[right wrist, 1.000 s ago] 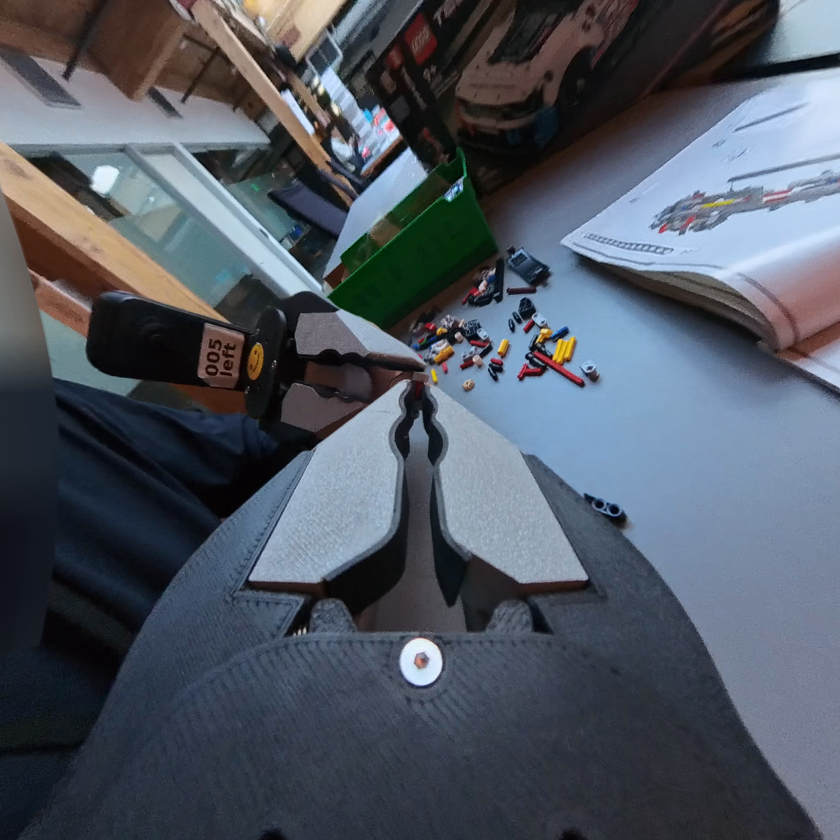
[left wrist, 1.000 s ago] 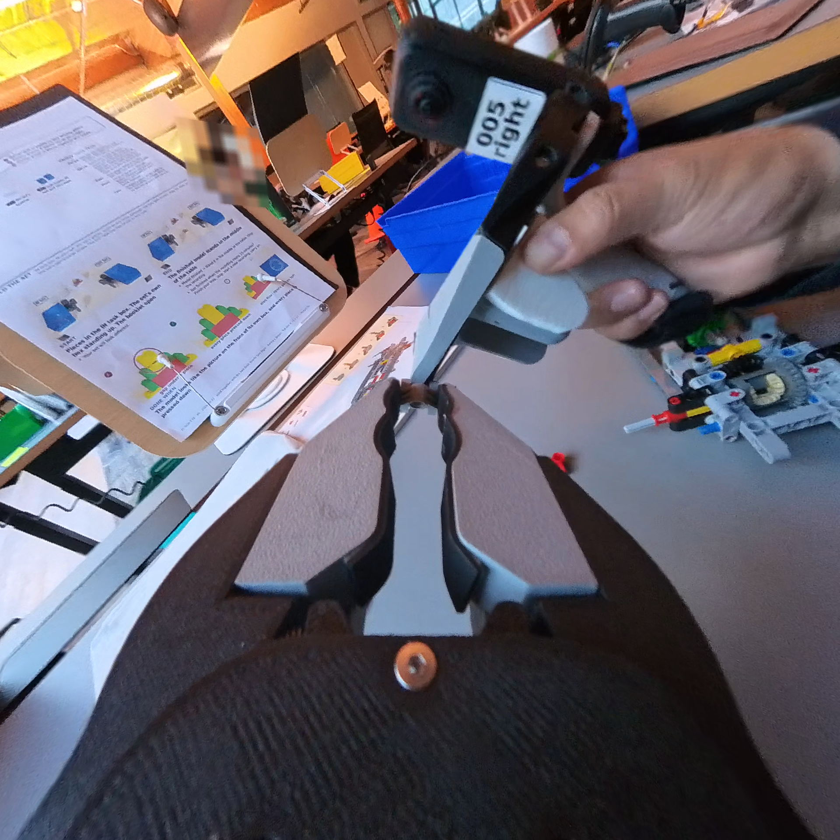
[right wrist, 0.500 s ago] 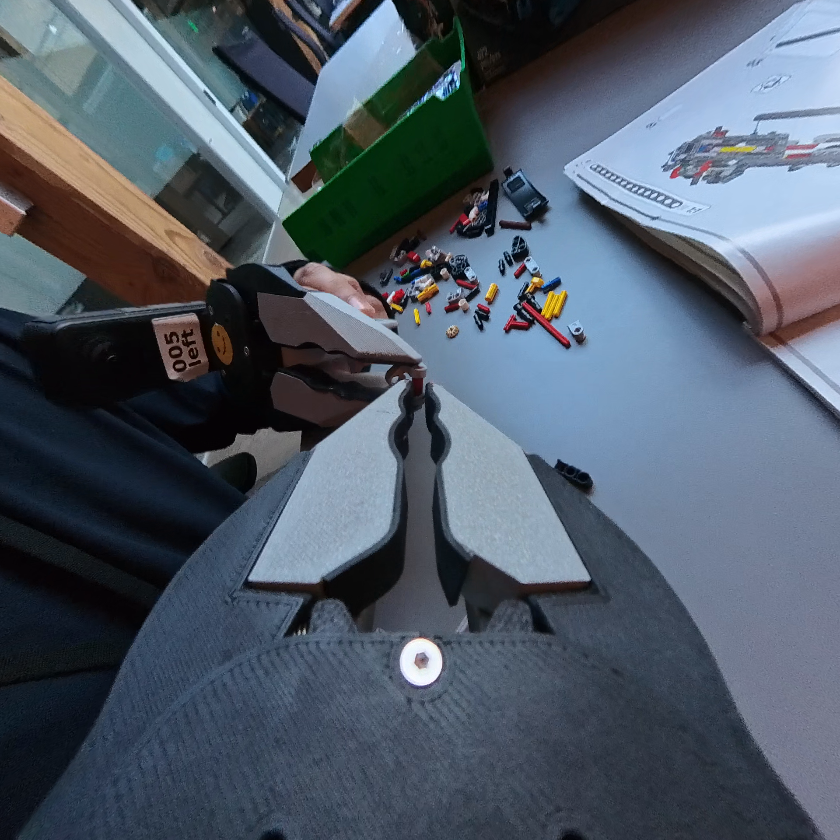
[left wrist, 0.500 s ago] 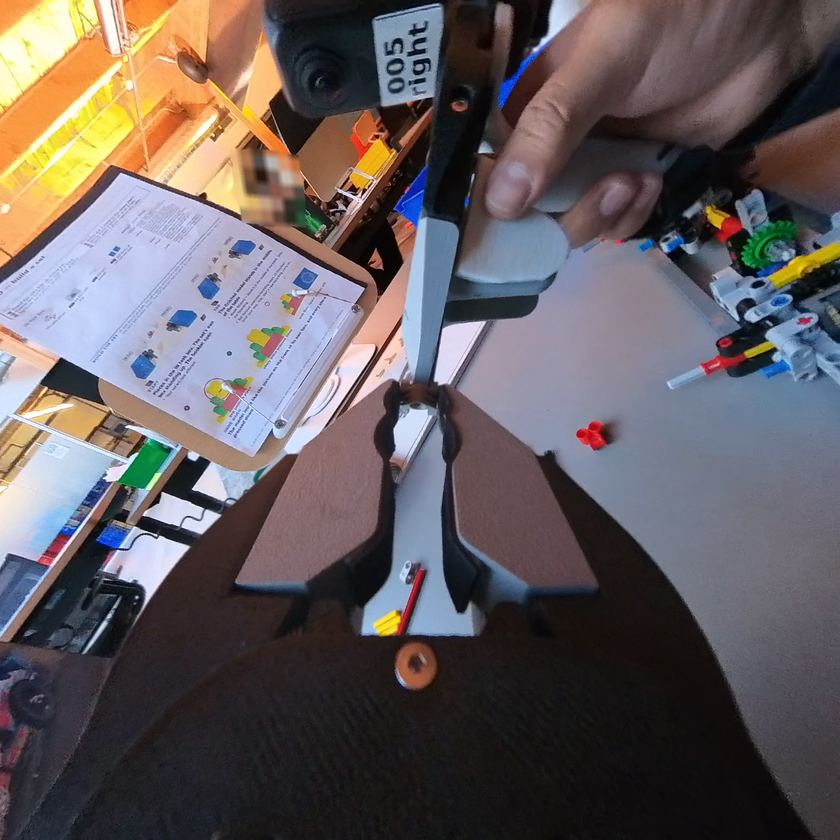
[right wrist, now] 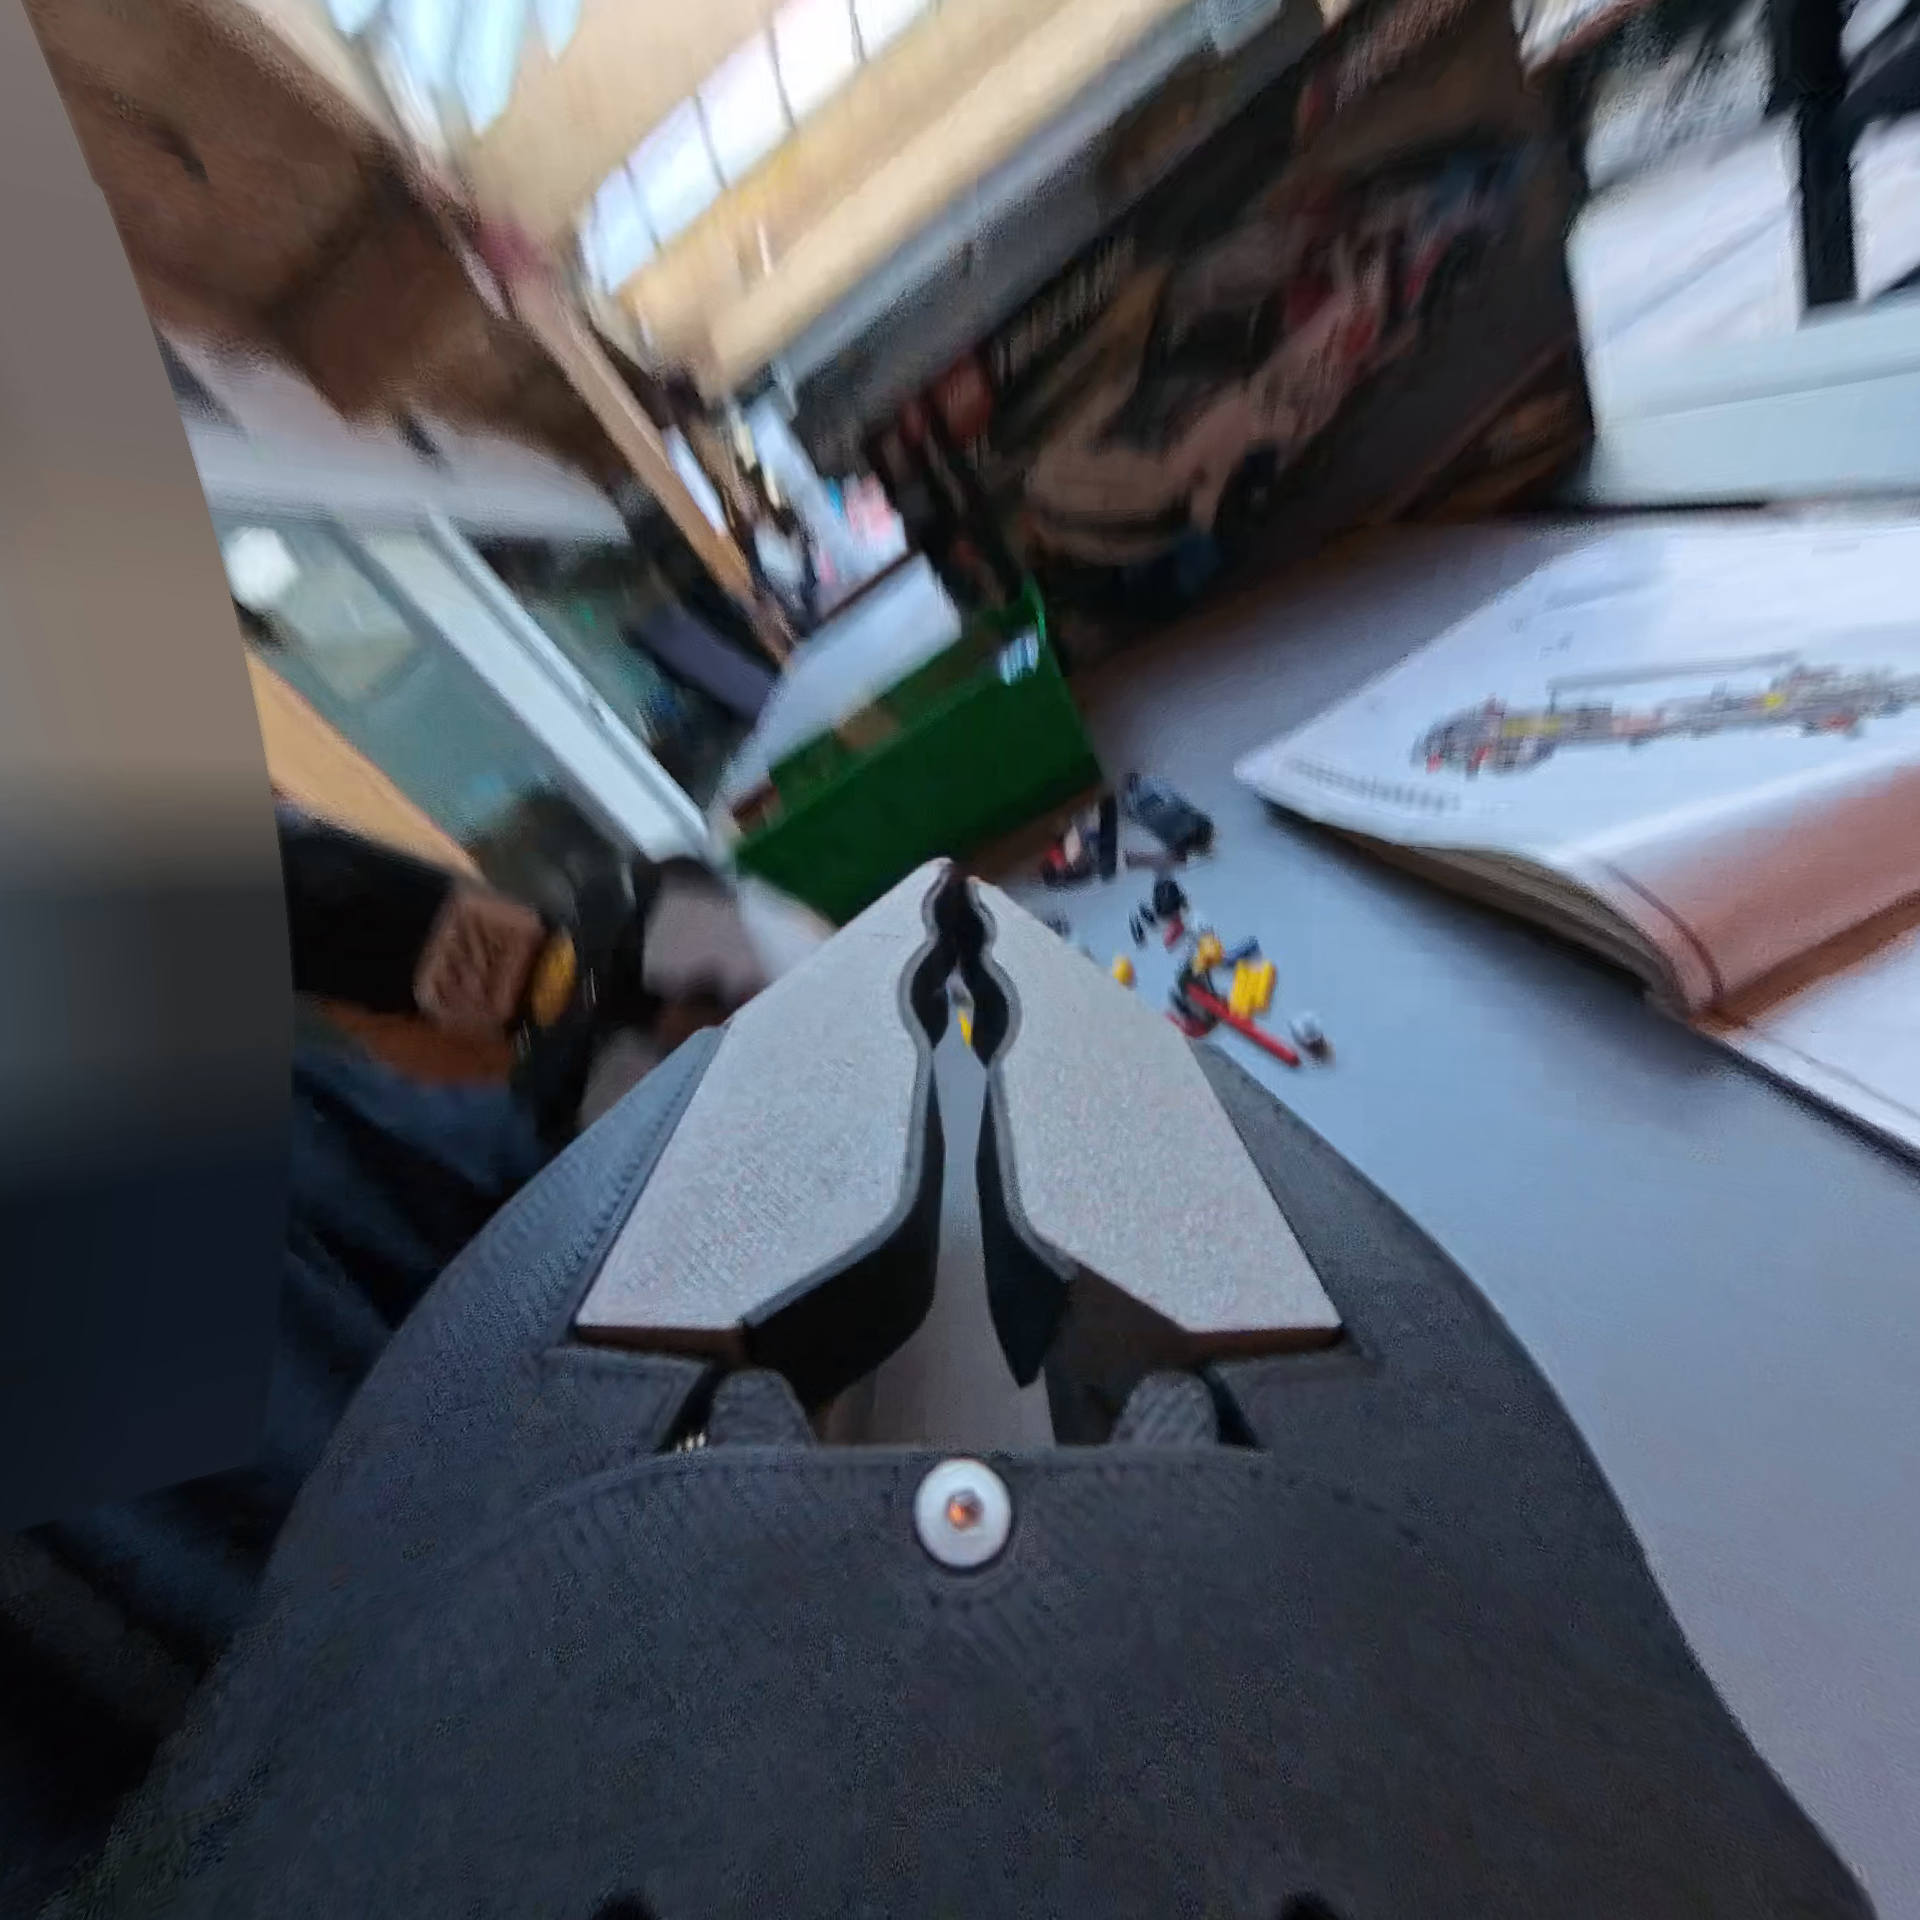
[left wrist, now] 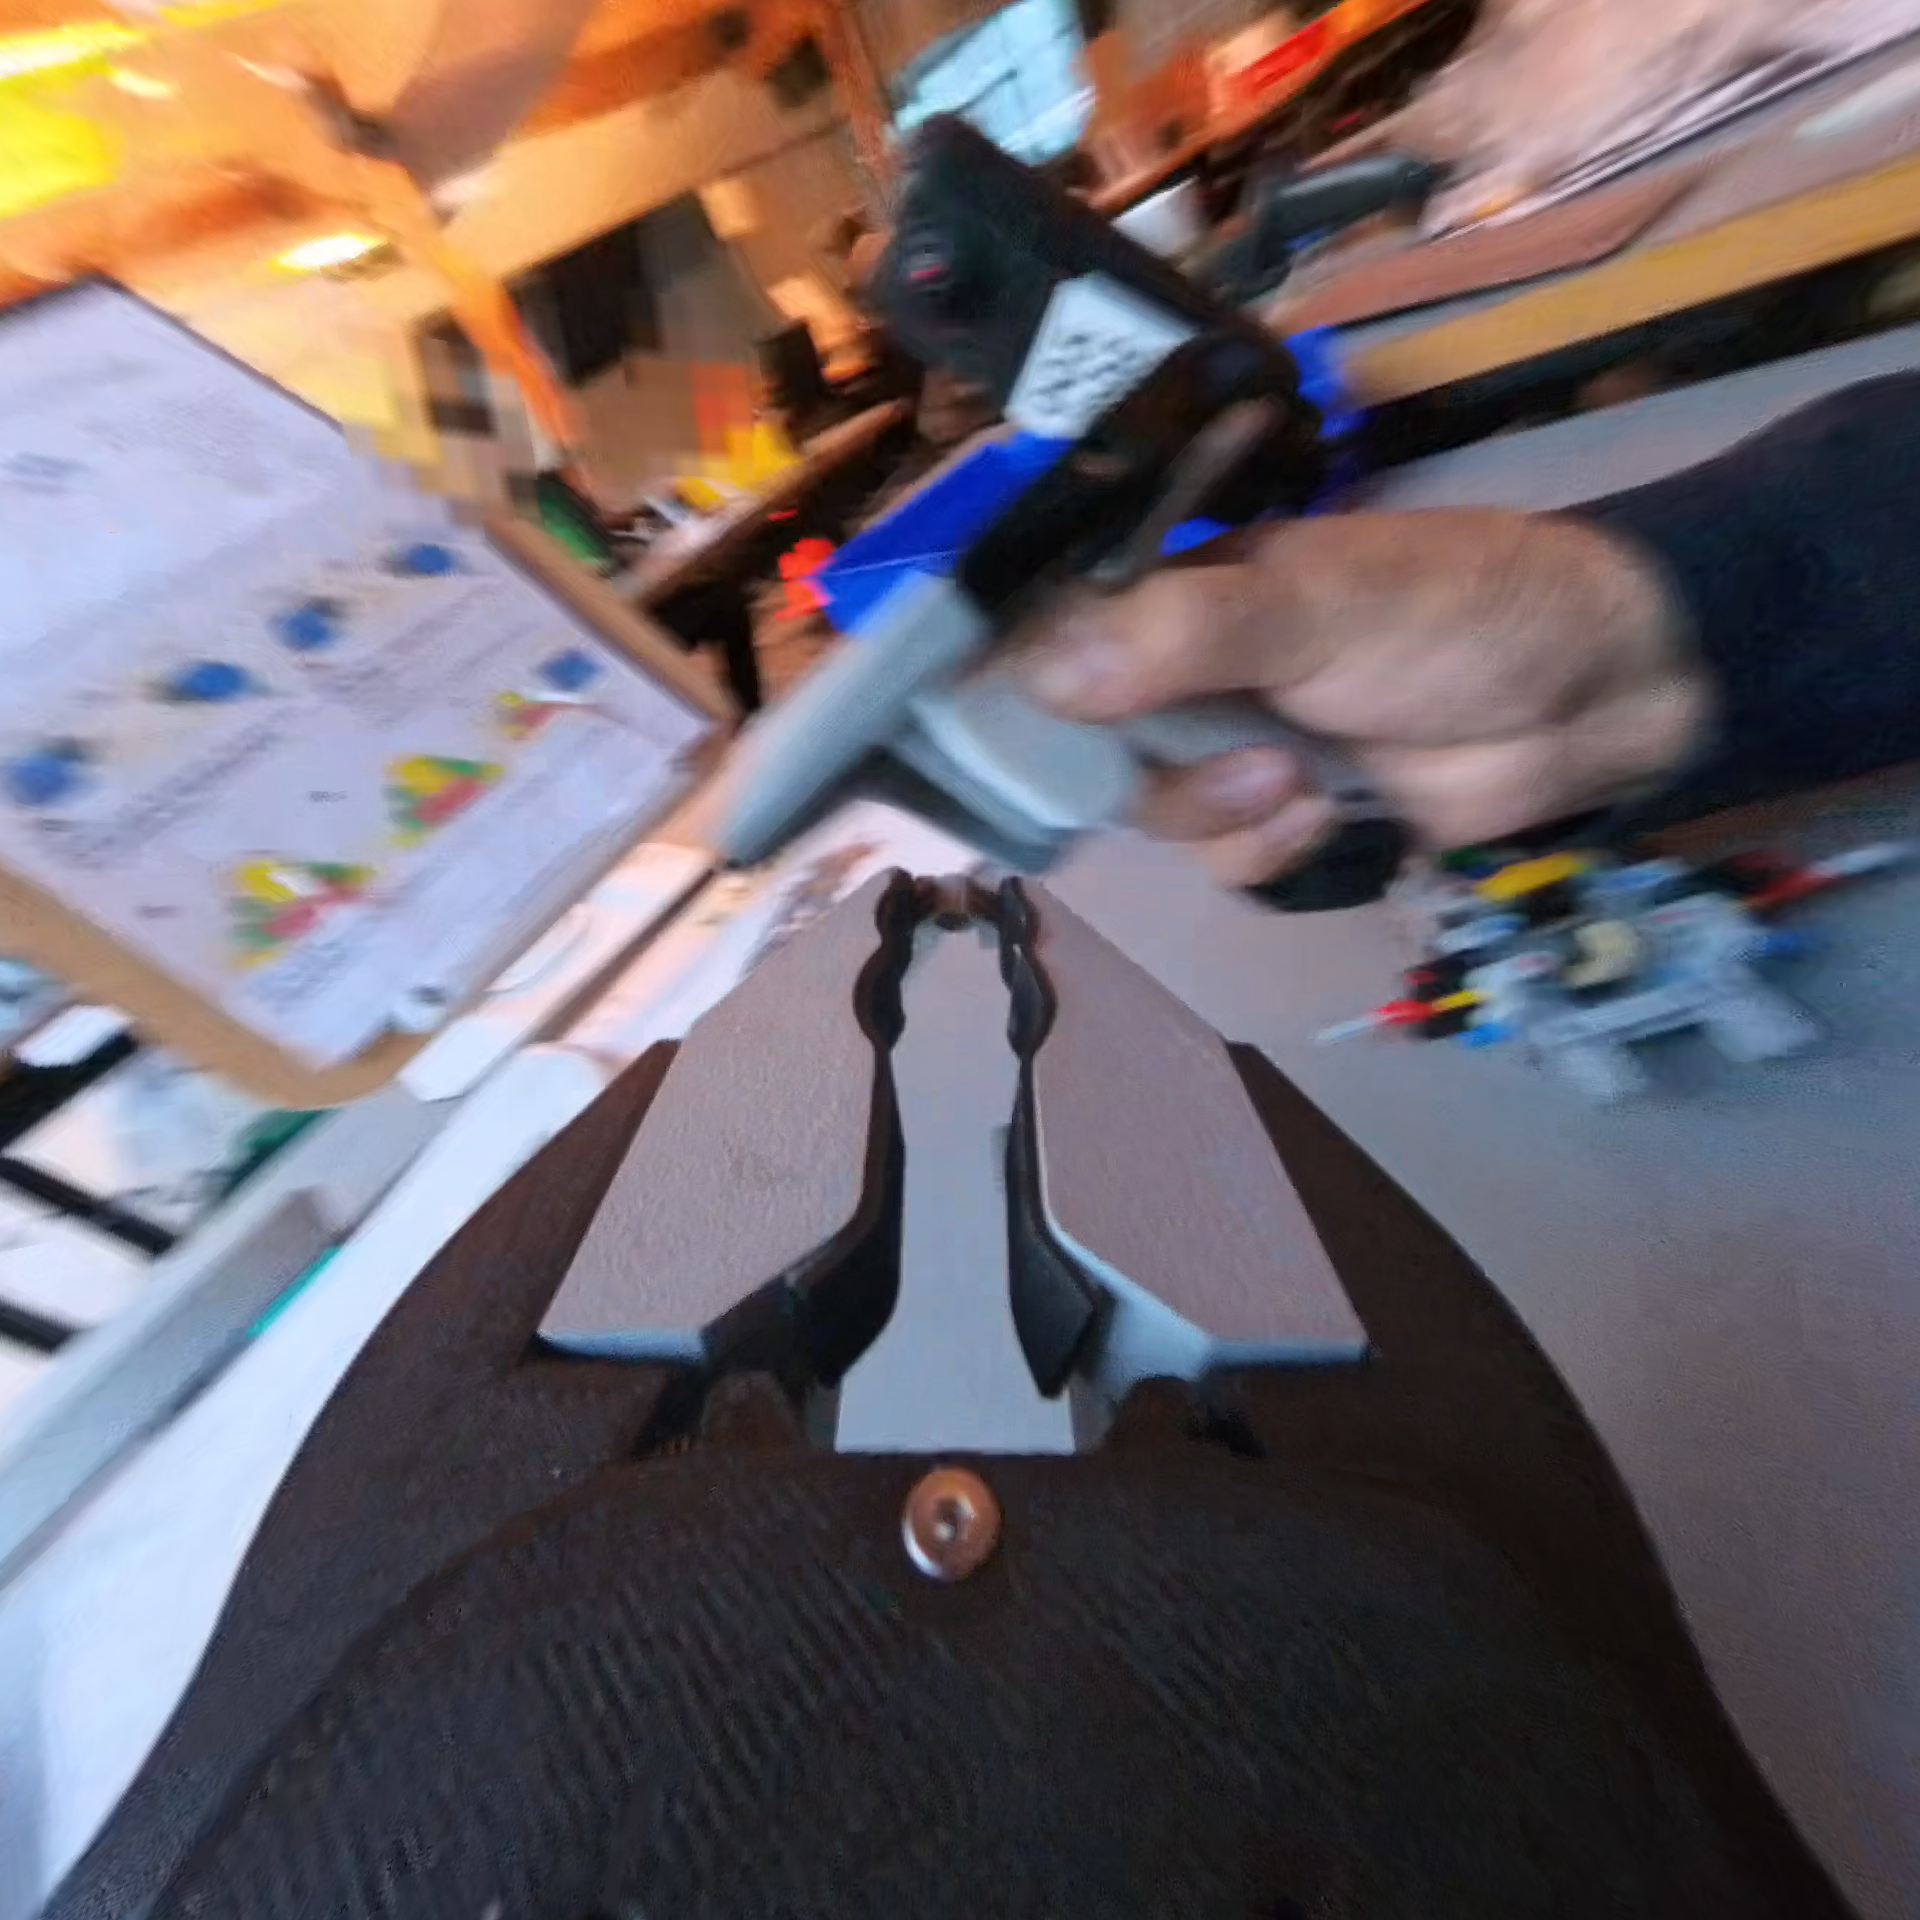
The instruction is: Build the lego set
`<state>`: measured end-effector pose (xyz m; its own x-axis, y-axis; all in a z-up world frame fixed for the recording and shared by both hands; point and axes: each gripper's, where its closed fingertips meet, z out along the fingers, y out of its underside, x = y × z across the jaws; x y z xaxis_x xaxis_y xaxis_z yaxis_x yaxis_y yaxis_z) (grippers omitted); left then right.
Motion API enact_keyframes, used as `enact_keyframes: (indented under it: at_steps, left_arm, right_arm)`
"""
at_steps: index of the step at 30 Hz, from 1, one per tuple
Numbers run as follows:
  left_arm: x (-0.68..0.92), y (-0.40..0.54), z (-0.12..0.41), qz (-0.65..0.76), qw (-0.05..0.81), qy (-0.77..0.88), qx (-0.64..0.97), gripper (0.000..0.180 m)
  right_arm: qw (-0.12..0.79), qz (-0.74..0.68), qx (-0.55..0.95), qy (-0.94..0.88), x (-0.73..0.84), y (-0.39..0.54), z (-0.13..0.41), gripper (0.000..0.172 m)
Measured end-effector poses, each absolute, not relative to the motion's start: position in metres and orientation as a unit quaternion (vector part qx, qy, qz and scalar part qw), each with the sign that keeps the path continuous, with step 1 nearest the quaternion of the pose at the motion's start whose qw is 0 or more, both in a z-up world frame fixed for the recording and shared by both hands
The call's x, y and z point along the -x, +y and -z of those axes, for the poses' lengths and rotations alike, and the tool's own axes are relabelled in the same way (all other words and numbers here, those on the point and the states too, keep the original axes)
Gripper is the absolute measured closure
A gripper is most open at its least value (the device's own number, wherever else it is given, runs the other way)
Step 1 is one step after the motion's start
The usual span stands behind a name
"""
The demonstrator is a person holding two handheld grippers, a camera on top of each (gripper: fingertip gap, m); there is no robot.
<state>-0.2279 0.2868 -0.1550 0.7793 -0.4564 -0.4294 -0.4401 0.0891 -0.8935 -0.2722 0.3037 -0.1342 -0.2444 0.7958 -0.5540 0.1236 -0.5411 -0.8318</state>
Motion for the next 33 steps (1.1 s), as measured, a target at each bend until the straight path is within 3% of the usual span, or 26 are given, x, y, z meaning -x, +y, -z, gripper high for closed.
enact_keyframes:
  at_steps: [1, 3, 7, 9, 12, 33]
  left_arm:
    - [0.209, 0.283, 0.165, 0.007, 0.646, 0.356, 0.675, 0.166]
    - [0.204, 0.291, 0.172, -0.131, 0.641, 0.394, 0.646, 0.166]
    - [0.248, 0.298, 0.152, -0.067, 0.671, 0.305, 0.672, 0.166]
    - [0.259, 0.298, 0.148, -0.066, 0.68, 0.288, 0.671, 0.166]
    - [0.256, 0.299, 0.145, -0.074, 0.686, 0.294, 0.661, 0.166]
    - [0.248, 0.293, 0.145, -0.128, 0.691, 0.331, 0.63, 0.166]
  right_arm:
    - [0.248, -0.697, 0.554, -0.381, 0.272, 0.311, 0.122, 0.172]
    - [0.23, -0.689, 0.55, -0.411, 0.274, 0.308, 0.117, 0.172]
    - [0.3, -0.596, 0.572, -0.477, 0.256, 0.32, 0.119, 0.172]
    - [0.27, -0.571, 0.594, -0.499, 0.248, 0.321, 0.133, 0.172]
    - [0.209, -0.565, 0.605, -0.521, 0.246, 0.305, 0.15, 0.154]
    - [0.081, -0.595, 0.591, -0.538, 0.254, 0.285, 0.15, 0.169]
